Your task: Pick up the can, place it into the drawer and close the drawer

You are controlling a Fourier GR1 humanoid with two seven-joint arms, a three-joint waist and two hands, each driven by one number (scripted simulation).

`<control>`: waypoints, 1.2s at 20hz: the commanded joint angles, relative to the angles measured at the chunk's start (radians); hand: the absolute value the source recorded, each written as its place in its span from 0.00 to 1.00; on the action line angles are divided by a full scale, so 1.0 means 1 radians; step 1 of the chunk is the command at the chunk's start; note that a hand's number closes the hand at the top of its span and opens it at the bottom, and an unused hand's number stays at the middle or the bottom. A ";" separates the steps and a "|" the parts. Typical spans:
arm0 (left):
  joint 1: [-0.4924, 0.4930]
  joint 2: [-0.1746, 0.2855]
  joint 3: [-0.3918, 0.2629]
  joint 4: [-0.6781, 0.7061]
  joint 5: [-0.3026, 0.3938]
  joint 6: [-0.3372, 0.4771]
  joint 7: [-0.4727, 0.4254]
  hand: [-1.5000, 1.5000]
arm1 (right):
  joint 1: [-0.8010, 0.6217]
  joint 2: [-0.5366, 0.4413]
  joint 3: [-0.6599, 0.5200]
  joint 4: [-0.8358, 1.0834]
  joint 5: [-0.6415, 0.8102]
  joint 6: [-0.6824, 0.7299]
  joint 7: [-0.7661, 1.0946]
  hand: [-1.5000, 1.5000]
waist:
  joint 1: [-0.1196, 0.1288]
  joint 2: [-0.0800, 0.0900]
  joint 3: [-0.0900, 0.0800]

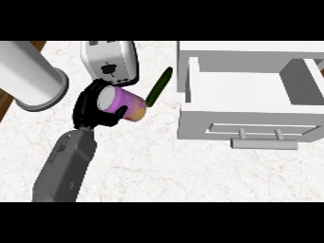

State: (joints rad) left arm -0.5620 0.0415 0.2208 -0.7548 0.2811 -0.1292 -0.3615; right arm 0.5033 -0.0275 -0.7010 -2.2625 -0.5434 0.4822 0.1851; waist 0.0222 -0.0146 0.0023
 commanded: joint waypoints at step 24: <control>-0.289 -0.041 -0.378 -0.537 -0.022 0.650 0.587 1.00 | -0.032 0.018 -0.016 -0.015 -0.030 0.021 0.059 0.00 | -0.039 0.014 -0.002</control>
State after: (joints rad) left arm -0.7628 0.0017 -0.1041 -1.3132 0.2431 0.4253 0.1778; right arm 0.4758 -0.0141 -0.7142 -2.2777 -0.5719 0.4907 0.2343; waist -0.0135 -0.0008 0.0002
